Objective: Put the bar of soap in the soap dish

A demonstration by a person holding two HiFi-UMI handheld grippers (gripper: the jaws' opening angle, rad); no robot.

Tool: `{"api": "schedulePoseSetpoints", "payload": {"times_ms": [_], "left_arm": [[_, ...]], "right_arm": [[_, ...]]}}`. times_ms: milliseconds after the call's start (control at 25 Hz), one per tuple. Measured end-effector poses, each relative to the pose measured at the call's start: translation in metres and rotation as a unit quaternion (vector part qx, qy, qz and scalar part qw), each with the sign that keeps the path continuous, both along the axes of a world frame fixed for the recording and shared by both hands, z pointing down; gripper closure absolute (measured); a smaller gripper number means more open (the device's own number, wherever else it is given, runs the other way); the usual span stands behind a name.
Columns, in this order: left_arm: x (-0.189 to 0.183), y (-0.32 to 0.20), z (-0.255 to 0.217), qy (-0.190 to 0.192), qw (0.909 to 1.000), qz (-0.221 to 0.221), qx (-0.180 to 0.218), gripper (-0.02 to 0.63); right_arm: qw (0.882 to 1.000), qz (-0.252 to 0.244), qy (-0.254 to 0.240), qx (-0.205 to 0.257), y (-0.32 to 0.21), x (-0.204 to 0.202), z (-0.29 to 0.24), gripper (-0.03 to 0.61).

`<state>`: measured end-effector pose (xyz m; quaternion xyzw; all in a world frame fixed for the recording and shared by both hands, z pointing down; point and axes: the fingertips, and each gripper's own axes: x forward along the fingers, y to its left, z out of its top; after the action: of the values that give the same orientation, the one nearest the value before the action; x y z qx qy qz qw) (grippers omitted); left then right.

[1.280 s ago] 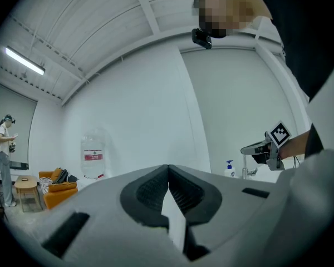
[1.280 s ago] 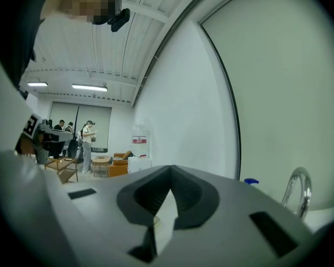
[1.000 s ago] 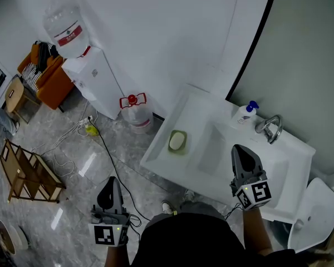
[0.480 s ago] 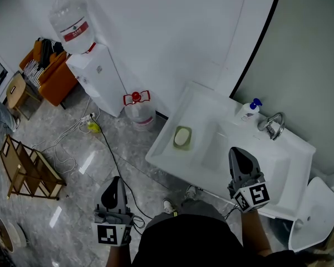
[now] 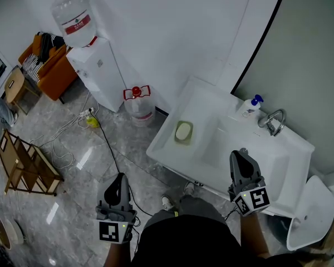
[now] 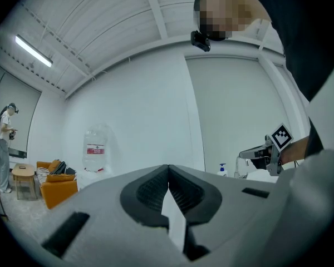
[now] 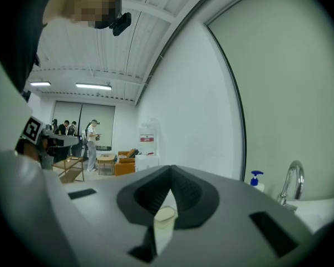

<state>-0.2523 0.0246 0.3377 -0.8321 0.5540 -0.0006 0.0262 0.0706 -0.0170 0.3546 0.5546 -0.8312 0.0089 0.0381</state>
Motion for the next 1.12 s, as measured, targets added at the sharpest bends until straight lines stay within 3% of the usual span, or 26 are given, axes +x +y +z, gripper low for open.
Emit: {"api": "schedulePoseSetpoints", "payload": {"times_ms": [520, 1120], "left_arm": [[0.016, 0.0, 0.005, 0.019, 0.9996, 0.019, -0.003, 0.594], [0.01, 0.019, 0.011, 0.023, 0.9996, 0.017, -0.003, 0.593]], "right_arm": [[1.0, -0.016, 0.014, 0.012, 0.014, -0.002, -0.015, 0.566], [0.999, -0.04, 0.02, 0.027, 0.03, -0.024, -0.02, 0.566]]}}
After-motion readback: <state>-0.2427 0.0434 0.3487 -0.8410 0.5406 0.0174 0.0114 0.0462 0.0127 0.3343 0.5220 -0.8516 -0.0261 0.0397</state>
